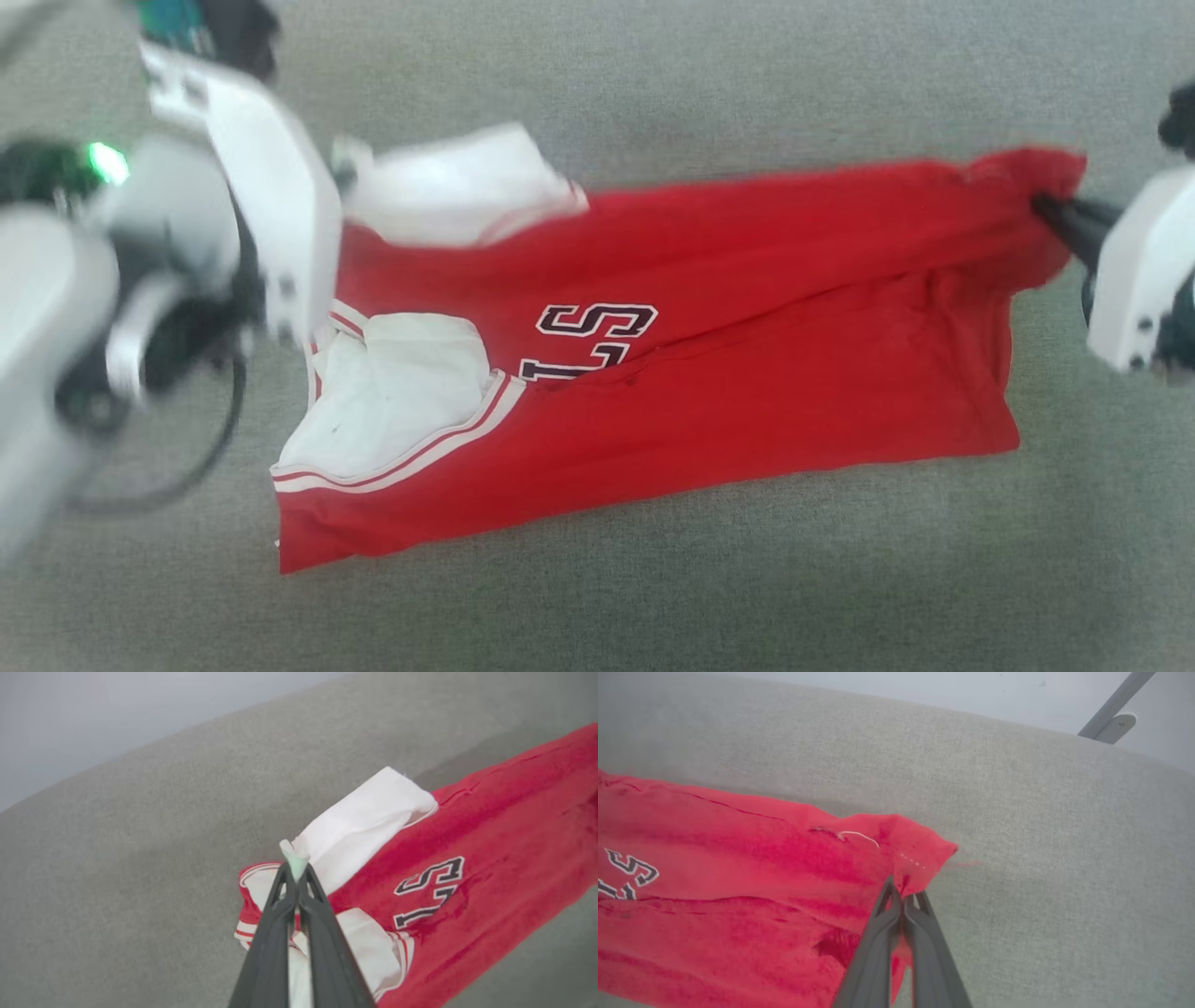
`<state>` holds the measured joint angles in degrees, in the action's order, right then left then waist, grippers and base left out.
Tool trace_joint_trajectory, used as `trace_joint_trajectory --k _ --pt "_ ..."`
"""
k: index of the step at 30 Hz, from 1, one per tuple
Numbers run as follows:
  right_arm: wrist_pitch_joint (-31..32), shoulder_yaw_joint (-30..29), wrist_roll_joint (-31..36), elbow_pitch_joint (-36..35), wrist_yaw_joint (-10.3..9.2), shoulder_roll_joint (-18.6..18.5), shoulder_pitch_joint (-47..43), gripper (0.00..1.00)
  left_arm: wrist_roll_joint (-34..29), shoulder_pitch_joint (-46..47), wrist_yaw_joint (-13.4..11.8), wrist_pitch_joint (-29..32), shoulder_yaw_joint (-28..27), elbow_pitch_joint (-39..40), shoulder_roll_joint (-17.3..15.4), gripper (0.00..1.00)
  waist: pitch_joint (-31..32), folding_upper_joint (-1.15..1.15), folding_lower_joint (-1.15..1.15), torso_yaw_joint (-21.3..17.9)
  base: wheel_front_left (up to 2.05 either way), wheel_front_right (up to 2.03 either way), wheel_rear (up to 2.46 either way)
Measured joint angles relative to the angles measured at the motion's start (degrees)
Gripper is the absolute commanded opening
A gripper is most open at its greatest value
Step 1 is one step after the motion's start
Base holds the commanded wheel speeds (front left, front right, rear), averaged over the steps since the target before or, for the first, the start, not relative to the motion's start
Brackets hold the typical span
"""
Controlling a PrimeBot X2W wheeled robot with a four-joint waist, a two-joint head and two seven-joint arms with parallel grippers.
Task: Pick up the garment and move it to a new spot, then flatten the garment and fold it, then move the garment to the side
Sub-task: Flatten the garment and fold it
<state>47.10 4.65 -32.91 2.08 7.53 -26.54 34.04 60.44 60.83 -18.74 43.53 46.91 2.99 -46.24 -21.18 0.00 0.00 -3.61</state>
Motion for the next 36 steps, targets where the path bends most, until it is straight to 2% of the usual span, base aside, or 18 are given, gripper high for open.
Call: trace_joint_trajectory --k 5,8,11,13,15,17,18,19,20,21,22,23,24,25,31,36 --pt "2.4 -3.7 -0.9 -3.5 0.01 0.4 -9.1 0.0 0.6 -10.0 -8.7 0.2 0.3 14.3 -6.2 0.0 0.4 0.0 0.0 0.2 0.0 0.0 0.0" --pt "2.9 -5.3 -0.9 -3.2 0.0 1.0 -12.8 0.0 1.3 -15.3 -11.9 -0.8 1.1 18.3 -7.4 0.0 0.4 0.0 0.0 0.3 0.0 0.0 0.0" --pt "3.4 -5.3 -1.0 -1.8 0.0 2.1 -15.0 0.0 3.0 -19.5 -13.3 -2.5 1.4 18.8 -7.2 0.0 0.5 0.0 0.0 0.4 0.0 0.0 0.0" --pt "3.4 -4.6 -1.0 -0.9 0.0 2.7 -15.6 0.0 3.8 -21.4 -13.2 -3.3 1.9 17.4 -6.8 0.0 0.7 0.0 0.0 0.5 0.0 0.0 0.0" --pt "3.2 -4.1 -1.3 0.8 -0.01 3.7 -15.5 0.0 4.3 -22.9 -12.0 -4.2 2.4 14.9 -5.8 0.0 0.9 0.0 0.0 0.5 0.0 0.0 0.0" --pt "2.8 -2.8 -1.1 2.4 0.0 3.9 -15.1 0.42 5.7 -24.1 -10.5 -5.5 2.2 11.7 -4.4 0.0 1.2 0.0 0.0 0.5 0.0 0.0 0.0" --pt "2.6 -2.7 -1.2 3.3 -0.01 4.0 -14.6 0.81 6.1 -24.4 -9.4 -6.3 2.3 10.0 -3.9 0.07 1.5 0.0 0.0 0.5 0.0 0.0 0.0" --pt "2.3 -2.5 -1.2 4.1 -0.01 4.1 -14.2 1.0 6.1 -24.5 -8.4 -7.0 2.3 8.5 -3.6 0.27 1.7 0.0 0.0 0.5 0.0 0.0 0.0" --pt "2.3 -2.0 -1.2 4.4 -0.01 4.1 -13.9 1.0 6.8 -24.8 -7.9 -7.7 1.8 6.9 -3.0 0.38 2.0 0.0 0.0 0.5 0.0 0.0 0.0" --pt "2.3 -1.6 -1.5 4.7 -0.01 4.2 -13.7 1.0 7.2 -25.2 -7.6 -8.3 1.6 5.6 -2.5 0.41 2.3 0.0 0.0 0.5 0.0 0.0 0.0" --pt "2.2 -1.5 -2.1 4.8 -0.01 4.3 -13.6 1.0 7.2 -25.6 -6.9 -9.0 1.6 4.7 -2.3 0.49 2.7 0.0 0.0 0.5 0.0 0.0 0.0" --pt "2.2 -1.4 -2.4 4.8 -0.01 4.3 -13.6 1.0 7.2 -25.8 -6.4 -9.8 1.4 3.8 -2.1 0.85 3.1 0.0 0.0 0.6 0.0 0.0 0.0" --pt "2.2 -1.4 -2.6 4.7 -0.01 4.1 -13.5 1.0 7.2 -25.8 -5.9 -10.5 1.2 3.3 -1.9 0.97 3.5 0.0 0.0 0.6 0.0 0.0 0.0" --pt "2.3 -1.4 -2.8 4.6 -0.01 3.7 -13.6 1.0 7.3 -26.0 -5.5 -11.4 0.7 2.8 -1.8 1.0 3.9 0.0 0.0 0.6 0.0 0.0 0.0" --pt "2.8 -5.2 -3.9 2.6 -0.01 3.5 -14.0 1.0 7.1 -28.1 -2.6 -18.2 -1.4 2.7 -1.7 1.0 6.5 0.0 0.0 1.2 0.0 0.0 0.0" --pt "3.4 -8.9 -3.3 2.4 -0.01 3.8 -15.2 1.0 5.9 -31.4 -0.6 -26.9 -3.6 2.7 -1.9 1.0 8.0 0.0 0.0 2.2 0.0 0.0 0.0"
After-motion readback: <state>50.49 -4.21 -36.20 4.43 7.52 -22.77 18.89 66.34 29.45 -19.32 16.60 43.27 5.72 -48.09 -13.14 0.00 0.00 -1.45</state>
